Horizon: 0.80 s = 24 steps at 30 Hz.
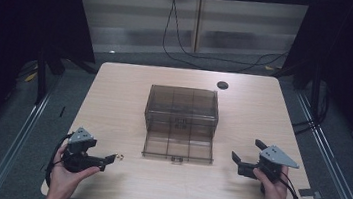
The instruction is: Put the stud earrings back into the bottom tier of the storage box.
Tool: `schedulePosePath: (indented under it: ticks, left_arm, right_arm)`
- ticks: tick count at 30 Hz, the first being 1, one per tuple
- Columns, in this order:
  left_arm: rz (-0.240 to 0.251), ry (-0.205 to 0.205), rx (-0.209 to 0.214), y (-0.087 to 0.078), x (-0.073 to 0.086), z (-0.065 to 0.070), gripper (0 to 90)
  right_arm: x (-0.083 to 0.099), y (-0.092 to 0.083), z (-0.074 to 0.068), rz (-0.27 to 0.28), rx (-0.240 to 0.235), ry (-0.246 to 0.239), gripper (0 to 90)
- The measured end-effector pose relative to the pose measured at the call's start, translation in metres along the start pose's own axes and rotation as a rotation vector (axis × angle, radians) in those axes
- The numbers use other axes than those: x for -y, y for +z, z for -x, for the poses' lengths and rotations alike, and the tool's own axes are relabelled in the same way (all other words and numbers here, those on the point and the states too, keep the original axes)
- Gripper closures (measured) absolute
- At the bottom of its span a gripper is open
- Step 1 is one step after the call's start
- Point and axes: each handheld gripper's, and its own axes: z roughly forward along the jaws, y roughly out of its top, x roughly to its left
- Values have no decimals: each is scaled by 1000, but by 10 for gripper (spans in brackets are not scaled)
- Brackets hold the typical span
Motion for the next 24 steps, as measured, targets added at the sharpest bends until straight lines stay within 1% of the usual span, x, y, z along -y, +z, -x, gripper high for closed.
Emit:
schedulePosePath:
  ticks: [1, 2, 3, 4, 5, 8, 9, 10, 11, 12, 13, 14, 15, 16, 17, 18, 19, 20, 21, 22, 23, 24]
  left_arm:
    - [-30, 10, 20, 1, -2, 0, 151]
    - [-30, 10, 20, 1, -2, 0, 181]
    - [-47, 27, 25, 1, -3, 0, 181]
    - [-56, 31, 27, 1, -4, 0, 212]
    - [-82, 29, 39, 2, -6, -2, 228]
    - [-94, 34, 39, 2, -9, -3, 269]
    - [-110, 45, 42, 2, -13, -4, 283]
    - [-110, 45, 42, 2, -13, -4, 303]
    - [-132, 56, 48, 4, -16, -5, 323]
    - [-132, 56, 48, 4, -16, -5, 331]
    - [-173, 75, 58, 7, -19, -7, 343]
    - [-173, 75, 58, 7, -19, -7, 367]
    - [-204, 91, 72, 11, -23, -8, 391]
    - [-204, 91, 72, 11, -23, -8, 423]
    - [-219, 107, 80, 13, -25, -8, 454]
    - [-229, 120, 84, 15, -27, -8, 454]
    - [-235, 126, 86, 16, -29, -8, 513]
    - [-247, 130, 97, 17, -31, -9, 513]
    - [-286, 153, 102, 20, -34, -9, 542]
    - [-286, 153, 102, 20, -34, -9, 557]
    - [-299, 165, 109, 21, -36, -10, 568]
    - [-304, 167, 109, 23, -37, -9, 568]
  right_arm:
    - [0, 0, 0, -2, -3, 0, 34]
    - [0, 0, 0, -2, -3, 0, 34]
    - [0, 0, 0, -2, -3, 1, 34]
    - [0, 0, 0, -1, -3, -1, 34]
    - [0, 0, 0, 0, -3, 0, 35]
    - [0, 0, 0, 0, -6, -4, 35]
    - [0, 0, 0, -2, -9, -5, 35]
    - [0, 0, 0, -2, -9, -5, 35]
    - [0, 0, 0, -3, -9, -2, 35]
    - [0, 0, 0, -3, -9, -2, 35]
    - [0, 0, 0, -3, -8, -4, 35]
    - [0, 0, 0, -3, -8, -4, 35]
    - [0, 0, 0, -3, -8, -4, 35]
    - [0, 0, 0, -3, -8, -4, 35]
    - [0, 1, 0, -3, -7, -6, 35]
    - [0, 1, 0, -3, -7, -6, 35]
    - [0, 1, 0, -3, -7, -6, 35]
    - [0, 1, 0, -3, -7, -6, 35]
    - [0, 1, 0, -3, -7, -5, 35]
    - [0, 1, 0, -3, -7, -5, 35]
    - [0, 1, 0, -3, -8, -6, 35]
    - [0, 1, 0, -3, -8, -6, 35]
